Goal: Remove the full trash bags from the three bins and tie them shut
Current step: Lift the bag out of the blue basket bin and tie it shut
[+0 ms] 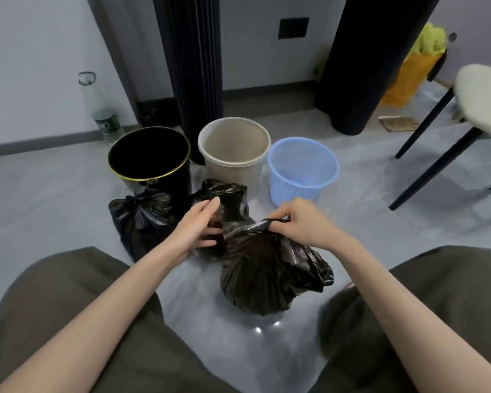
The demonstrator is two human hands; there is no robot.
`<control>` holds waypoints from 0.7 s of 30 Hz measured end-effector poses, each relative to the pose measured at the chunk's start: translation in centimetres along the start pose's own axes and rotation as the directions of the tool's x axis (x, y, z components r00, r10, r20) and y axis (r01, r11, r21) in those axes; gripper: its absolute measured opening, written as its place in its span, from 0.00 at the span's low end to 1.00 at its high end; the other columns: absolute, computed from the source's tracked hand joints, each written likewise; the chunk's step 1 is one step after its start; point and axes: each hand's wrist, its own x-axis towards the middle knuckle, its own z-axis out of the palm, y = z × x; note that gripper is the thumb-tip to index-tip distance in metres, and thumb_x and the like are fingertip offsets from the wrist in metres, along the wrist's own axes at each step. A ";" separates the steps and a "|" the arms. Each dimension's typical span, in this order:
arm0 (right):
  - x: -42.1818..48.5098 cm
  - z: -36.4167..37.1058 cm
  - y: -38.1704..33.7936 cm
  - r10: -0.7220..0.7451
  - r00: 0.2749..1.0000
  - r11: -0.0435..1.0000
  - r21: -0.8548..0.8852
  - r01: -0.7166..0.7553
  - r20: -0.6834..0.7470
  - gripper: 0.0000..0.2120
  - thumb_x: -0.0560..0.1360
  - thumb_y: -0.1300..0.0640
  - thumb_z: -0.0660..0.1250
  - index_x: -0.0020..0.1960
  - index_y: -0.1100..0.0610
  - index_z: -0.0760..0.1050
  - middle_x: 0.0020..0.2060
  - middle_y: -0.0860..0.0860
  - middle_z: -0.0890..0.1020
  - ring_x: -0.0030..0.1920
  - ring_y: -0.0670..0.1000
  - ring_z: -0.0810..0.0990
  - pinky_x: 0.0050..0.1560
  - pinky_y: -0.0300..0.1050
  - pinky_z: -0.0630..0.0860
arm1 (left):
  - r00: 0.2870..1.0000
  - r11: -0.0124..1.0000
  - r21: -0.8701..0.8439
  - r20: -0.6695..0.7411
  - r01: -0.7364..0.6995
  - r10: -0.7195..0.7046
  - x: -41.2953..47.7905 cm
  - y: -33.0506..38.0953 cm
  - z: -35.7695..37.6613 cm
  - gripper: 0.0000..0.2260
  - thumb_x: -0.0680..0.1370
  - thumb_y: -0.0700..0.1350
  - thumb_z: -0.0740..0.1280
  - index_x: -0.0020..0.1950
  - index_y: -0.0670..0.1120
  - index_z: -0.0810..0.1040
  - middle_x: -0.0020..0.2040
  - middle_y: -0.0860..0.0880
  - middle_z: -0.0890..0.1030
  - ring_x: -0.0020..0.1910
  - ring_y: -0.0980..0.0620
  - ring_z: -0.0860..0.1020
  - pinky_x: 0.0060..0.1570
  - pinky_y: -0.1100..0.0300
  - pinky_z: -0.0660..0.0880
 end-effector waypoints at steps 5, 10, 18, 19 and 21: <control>-0.1 1.8 1.4 -0.084 0.993 0.995 -0.047 0.088 0.086 0.07 0.72 0.61 0.71 0.49 0.54 0.85 0.31 0.37 0.74 0.36 0.41 0.75 0.41 0.35 0.68 | 0.978 0.977 0.047 -0.020 0.207 -0.206 -0.1 -1.9 0.8 0.18 0.77 0.58 0.64 0.56 0.46 0.71 0.50 0.46 0.77 0.45 0.47 0.80 0.41 0.55 0.80; -0.2 3.8 2.5 -0.039 0.994 0.999 0.035 0.035 0.102 0.08 0.71 0.62 0.72 0.49 0.56 0.85 0.30 0.36 0.75 0.33 0.32 0.75 0.37 0.26 0.67 | 0.972 0.976 0.025 -0.095 0.218 -0.214 0.3 -4.6 0.8 0.11 0.80 0.47 0.63 0.38 0.45 0.71 0.41 0.47 0.75 0.35 0.53 0.76 0.43 0.56 0.79; 0.8 5.9 3.6 0.156 0.987 0.974 0.174 -0.148 -0.034 0.06 0.72 0.54 0.73 0.42 0.56 0.85 0.35 0.49 0.85 0.30 0.36 0.76 0.35 0.31 0.70 | 0.966 0.990 0.102 -0.226 -0.102 0.123 0.2 -4.8 -0.7 0.10 0.80 0.42 0.58 0.39 0.44 0.65 0.38 0.45 0.70 0.42 0.50 0.74 0.37 0.64 0.76; 1.0 6.2 3.6 0.160 0.987 0.972 0.180 -0.154 -0.016 0.08 0.72 0.53 0.72 0.42 0.57 0.85 0.36 0.51 0.85 0.32 0.38 0.76 0.36 0.32 0.71 | 0.961 0.993 0.030 -0.251 -0.116 0.120 0.3 -4.9 -1.2 0.10 0.81 0.42 0.58 0.39 0.44 0.65 0.41 0.43 0.72 0.45 0.48 0.76 0.40 0.63 0.78; 1.3 6.9 3.5 0.167 0.986 0.967 0.197 -0.163 -0.003 0.09 0.73 0.52 0.71 0.44 0.57 0.85 0.38 0.51 0.86 0.36 0.43 0.79 0.38 0.32 0.71 | 0.955 0.979 -0.149 -0.281 -0.137 0.091 0.2 -4.7 -1.9 0.11 0.81 0.42 0.58 0.38 0.44 0.66 0.46 0.42 0.75 0.50 0.48 0.78 0.49 0.56 0.79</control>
